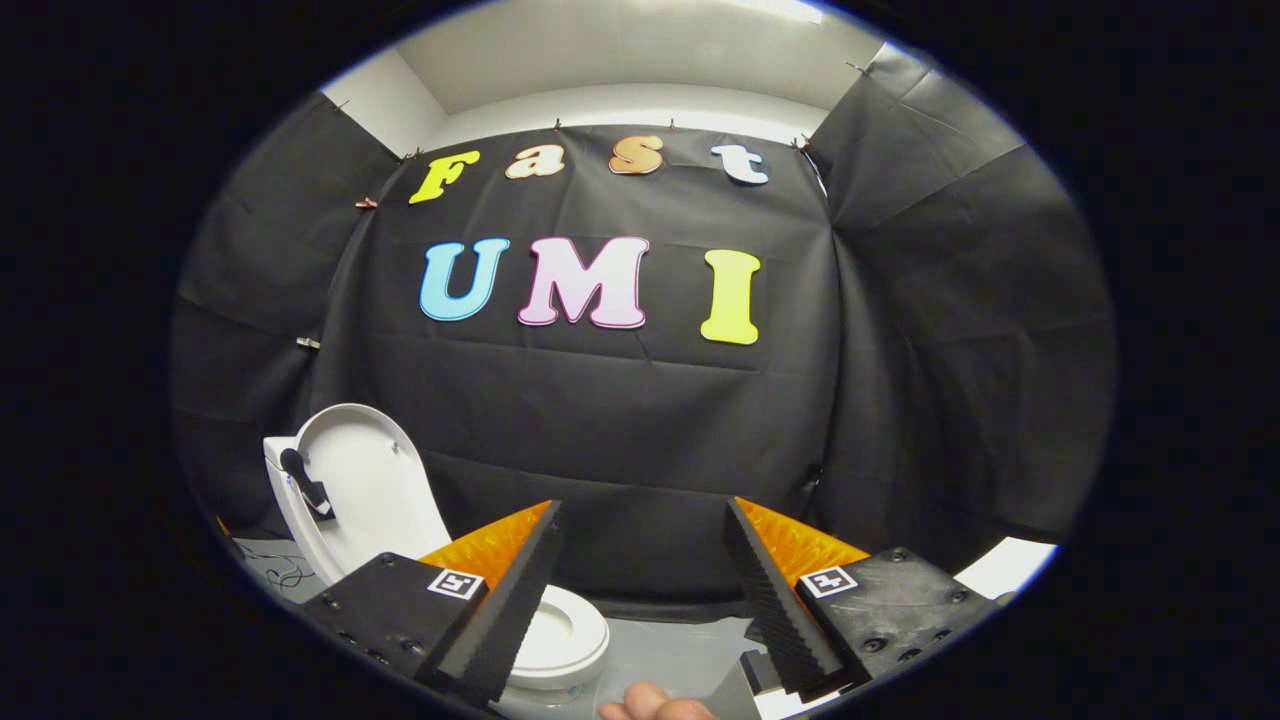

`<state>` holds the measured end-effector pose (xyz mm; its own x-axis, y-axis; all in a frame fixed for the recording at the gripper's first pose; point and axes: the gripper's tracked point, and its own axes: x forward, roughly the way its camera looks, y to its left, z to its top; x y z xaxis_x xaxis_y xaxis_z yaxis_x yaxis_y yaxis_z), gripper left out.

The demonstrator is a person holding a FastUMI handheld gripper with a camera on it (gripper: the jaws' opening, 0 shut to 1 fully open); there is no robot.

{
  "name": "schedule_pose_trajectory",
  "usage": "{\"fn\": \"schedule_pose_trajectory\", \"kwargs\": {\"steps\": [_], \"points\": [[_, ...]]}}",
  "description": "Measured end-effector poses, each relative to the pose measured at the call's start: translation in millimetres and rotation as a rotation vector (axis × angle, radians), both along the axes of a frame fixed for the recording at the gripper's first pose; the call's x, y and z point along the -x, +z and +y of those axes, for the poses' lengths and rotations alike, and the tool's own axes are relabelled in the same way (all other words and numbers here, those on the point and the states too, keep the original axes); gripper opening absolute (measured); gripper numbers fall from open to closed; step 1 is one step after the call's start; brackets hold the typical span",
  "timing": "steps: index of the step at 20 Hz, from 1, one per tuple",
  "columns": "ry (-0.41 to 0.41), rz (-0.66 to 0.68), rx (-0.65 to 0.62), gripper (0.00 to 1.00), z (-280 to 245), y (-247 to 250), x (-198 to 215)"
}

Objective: Open the toilet lid.

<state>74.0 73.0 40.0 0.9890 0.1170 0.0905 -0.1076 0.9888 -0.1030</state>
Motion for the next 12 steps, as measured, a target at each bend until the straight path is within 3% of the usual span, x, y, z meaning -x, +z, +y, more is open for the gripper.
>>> {"fn": "schedule_pose_trajectory", "kwargs": {"steps": [12], "points": [[0.003, 0.016, -0.018, 0.99, 10, -8, 1]]}}
